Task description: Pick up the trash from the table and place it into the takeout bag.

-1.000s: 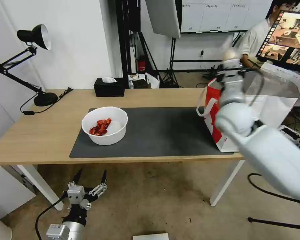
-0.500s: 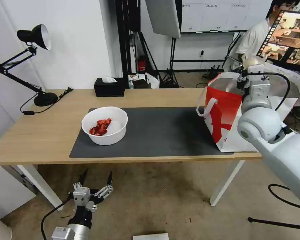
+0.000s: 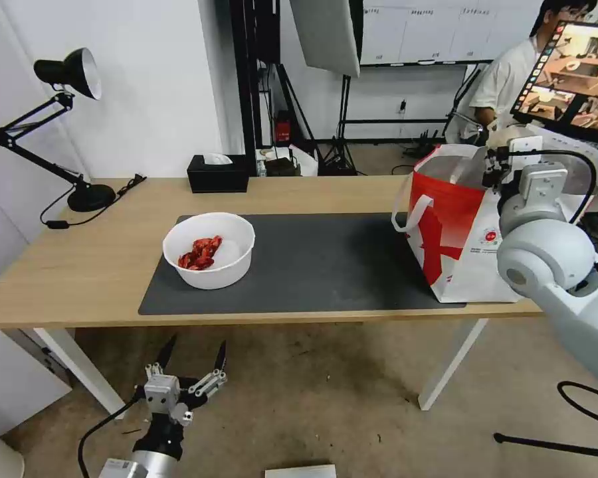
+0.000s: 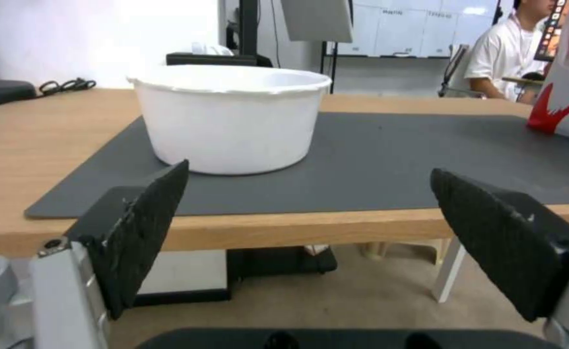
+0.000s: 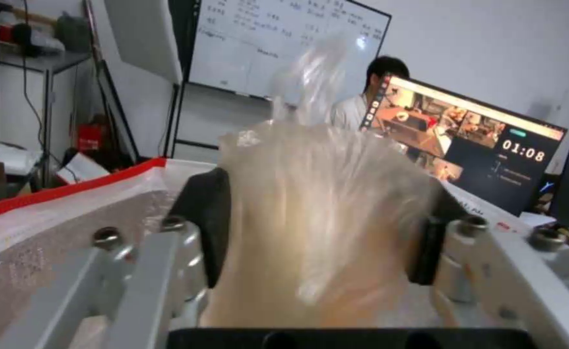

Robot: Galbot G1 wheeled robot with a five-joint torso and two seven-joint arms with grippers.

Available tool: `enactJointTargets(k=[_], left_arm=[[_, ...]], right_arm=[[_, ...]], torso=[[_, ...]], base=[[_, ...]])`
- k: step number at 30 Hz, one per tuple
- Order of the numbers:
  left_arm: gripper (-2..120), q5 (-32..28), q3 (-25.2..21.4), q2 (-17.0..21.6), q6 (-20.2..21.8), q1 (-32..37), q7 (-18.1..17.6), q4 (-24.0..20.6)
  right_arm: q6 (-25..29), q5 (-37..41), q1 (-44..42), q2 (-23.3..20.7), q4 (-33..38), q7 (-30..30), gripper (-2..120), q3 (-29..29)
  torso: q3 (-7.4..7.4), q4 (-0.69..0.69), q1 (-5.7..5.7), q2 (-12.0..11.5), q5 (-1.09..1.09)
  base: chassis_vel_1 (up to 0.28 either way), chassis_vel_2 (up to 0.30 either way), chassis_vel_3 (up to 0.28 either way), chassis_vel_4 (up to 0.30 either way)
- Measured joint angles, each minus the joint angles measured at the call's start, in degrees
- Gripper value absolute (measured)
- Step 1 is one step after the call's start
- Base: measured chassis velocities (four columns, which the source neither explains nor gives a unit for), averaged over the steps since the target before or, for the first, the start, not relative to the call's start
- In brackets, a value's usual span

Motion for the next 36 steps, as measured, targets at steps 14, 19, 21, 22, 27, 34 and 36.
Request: enactJointTargets(k=[14,19,21,22,27,34,36], left_arm=[[100,0.2,0.4,-0.2,0.2,0.0,0.0,-0.5],[100,0.3,0.7,-0.8,0.2,0.0,0.0,-0.5],[100,0.4,0.9,-1.0,0.2,0.0,0.0,-0.4],[100,0.4,0.9,-1.0,0.2,0.0,0.0,-0.4],[100,0.5,0.9,-1.0,0.3,-0.1,0.0,-0.3],[100,0.5,1.0,-0.8,0.6,-0.3,0.0,-0.3],[100,0.5,1.0,-0.8,0.6,-0.3,0.0,-0.3]], right_arm=[[-1.4,2.6,0.9,-1.4,0.2,-1.4,100,-0.1],[-1.9,3.1,2.7,-1.4,-1.2,-2.7,100,-1.1],[-2.1,3.6,3.1,-1.4,-1.6,-3.0,100,-1.3],[-2.1,3.6,3.1,-1.4,-1.6,-3.0,100,-1.3],[-2.2,4.0,3.2,-1.2,-1.9,-3.0,100,-1.5],[-2.1,4.0,2.8,-0.8,-1.8,-3.1,100,-1.5],[-2.0,4.0,2.7,-0.8,-1.8,-3.1,100,-1.4]], torso=[[0.00,0.00,0.00,0.0,0.00],[0.00,0.00,0.00,0.0,0.00],[0.00,0.00,0.00,0.0,0.00],[0.00,0.00,0.00,0.0,0.00],[0.00,0.00,0.00,0.0,0.00],[0.00,0.00,0.00,0.0,0.00],[0.00,0.00,0.00,0.0,0.00]], base=[[0.000,0.000,0.000,0.000],[0.000,0.000,0.000,0.000],[0.000,0.000,0.000,0.000],[0.000,0.000,0.000,0.000],[0.000,0.000,0.000,0.000],[0.000,0.000,0.000,0.000],[0.000,0.000,0.000,0.000]])
